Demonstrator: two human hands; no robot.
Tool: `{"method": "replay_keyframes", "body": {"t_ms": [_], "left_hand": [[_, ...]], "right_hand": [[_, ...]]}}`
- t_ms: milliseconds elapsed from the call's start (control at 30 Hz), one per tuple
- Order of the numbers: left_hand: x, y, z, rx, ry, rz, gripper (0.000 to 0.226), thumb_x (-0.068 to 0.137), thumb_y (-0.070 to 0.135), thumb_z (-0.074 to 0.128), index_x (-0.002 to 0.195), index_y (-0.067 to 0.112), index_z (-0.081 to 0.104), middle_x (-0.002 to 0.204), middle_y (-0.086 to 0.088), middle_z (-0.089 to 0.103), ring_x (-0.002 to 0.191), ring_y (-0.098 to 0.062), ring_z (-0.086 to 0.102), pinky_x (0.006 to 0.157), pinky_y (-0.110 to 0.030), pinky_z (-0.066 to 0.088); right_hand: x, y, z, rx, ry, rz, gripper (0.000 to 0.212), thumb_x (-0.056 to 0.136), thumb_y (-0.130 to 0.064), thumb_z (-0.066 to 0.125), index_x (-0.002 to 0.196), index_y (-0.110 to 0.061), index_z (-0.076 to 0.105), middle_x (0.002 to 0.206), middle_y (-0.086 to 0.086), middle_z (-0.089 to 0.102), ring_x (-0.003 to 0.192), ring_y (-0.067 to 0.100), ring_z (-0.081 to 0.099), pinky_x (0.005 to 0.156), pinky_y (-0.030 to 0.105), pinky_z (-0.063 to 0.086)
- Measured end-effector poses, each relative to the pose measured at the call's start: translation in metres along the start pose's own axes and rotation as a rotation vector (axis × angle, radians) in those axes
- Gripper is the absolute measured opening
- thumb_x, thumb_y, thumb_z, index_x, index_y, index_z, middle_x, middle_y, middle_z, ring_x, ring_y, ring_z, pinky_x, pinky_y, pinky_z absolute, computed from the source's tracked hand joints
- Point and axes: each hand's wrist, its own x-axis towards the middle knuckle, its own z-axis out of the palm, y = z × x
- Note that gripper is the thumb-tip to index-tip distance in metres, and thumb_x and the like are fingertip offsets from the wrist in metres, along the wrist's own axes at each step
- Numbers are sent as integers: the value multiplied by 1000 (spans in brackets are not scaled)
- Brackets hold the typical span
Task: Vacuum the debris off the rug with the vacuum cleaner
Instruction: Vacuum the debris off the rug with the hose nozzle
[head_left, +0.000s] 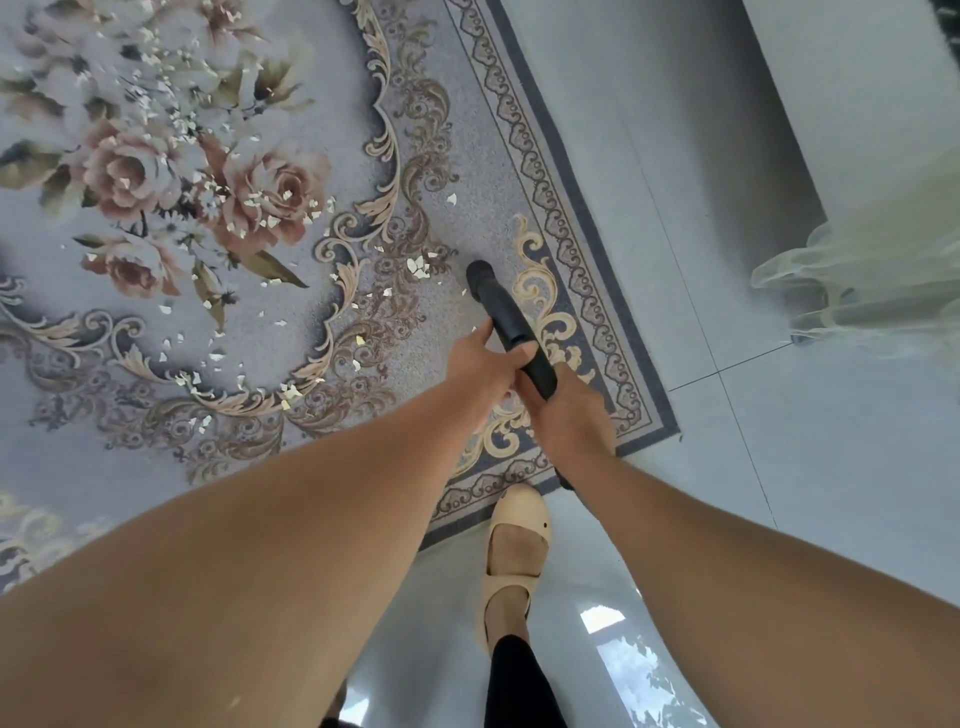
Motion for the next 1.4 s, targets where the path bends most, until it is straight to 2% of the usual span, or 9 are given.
{"method": "replay_keyframes", "body": {"t_ms": [133, 233, 567, 800, 933, 1033, 1133, 1300, 1400], "left_hand": [[-18, -25, 11, 22, -30, -40, 78, 87, 22, 72, 152, 28, 28, 116, -9, 66, 82, -20, 66, 73, -32, 57], [-20, -37, 17, 12, -4, -36, 79, 85, 21, 73, 151, 26, 30, 124, -13, 64, 95, -27, 67, 69, -29, 56], [6, -6, -26, -73, 96, 5, 78, 86, 21, 72, 151, 26, 30, 128, -11, 62, 104, -25, 66, 93, -41, 54], [-23, -32, -12, 24, -32, -77, 84, 85, 19, 74, 153, 23, 24, 104, -19, 69, 61, -15, 58, 64, -29, 52], [-37, -57, 0, -14, -103, -123, 83, 84, 14, 74, 152, 20, 27, 114, -24, 66, 66, -19, 65, 58, -26, 48], [-40, -64, -4, -89, -81, -118, 76, 87, 17, 72, 151, 22, 31, 103, -18, 70, 65, -15, 66, 55, -22, 48], [-38, -59, -16, -138, -62, -77, 67, 90, 21, 68, 149, 24, 36, 107, -11, 71, 86, -19, 69, 66, -22, 51], [-35, -44, -32, -192, -34, -21, 63, 89, 18, 68, 146, 21, 41, 96, -6, 69, 77, -14, 66, 83, -31, 52], [-39, -46, -35, -225, -12, -35, 62, 88, 17, 70, 144, 21, 44, 90, -7, 69, 74, -14, 66, 81, -28, 51]], "right_hand": [[-26, 27, 6, -3, 6, 4, 46, 89, -66, 41, 101, -22, 49, 85, 3, 62, 79, 26, 61, 67, 38, 52], [-35, 36, 5, -21, 5, 12, 46, 88, -68, 41, 101, -25, 48, 84, 2, 63, 78, 26, 62, 70, 41, 54], [-2, -28, 10, -73, -15, -74, 50, 89, -70, 38, 99, -22, 49, 84, 2, 61, 77, 25, 60, 69, 36, 47], [-37, 20, 11, -72, -14, -59, 47, 88, -67, 43, 98, -22, 47, 86, 2, 61, 83, 27, 60, 67, 35, 46], [-58, 53, 17, -84, -41, -25, 47, 85, -71, 44, 92, -25, 45, 84, 2, 64, 80, 26, 63, 73, 42, 54], [-59, 50, 22, -71, -43, -27, 46, 88, -67, 45, 97, -23, 48, 85, 2, 64, 80, 25, 62, 72, 40, 54], [-46, 26, 22, -86, -43, -33, 45, 92, -61, 41, 105, -19, 50, 87, 2, 58, 82, 26, 56, 69, 35, 44], [-32, 1, 24, -84, -20, -41, 45, 93, -62, 39, 106, -20, 51, 87, 2, 58, 80, 26, 56, 67, 34, 42], [-36, 0, 26, -96, -36, -55, 45, 92, -61, 41, 106, -19, 50, 87, 2, 58, 81, 26, 56, 68, 34, 41]]}}
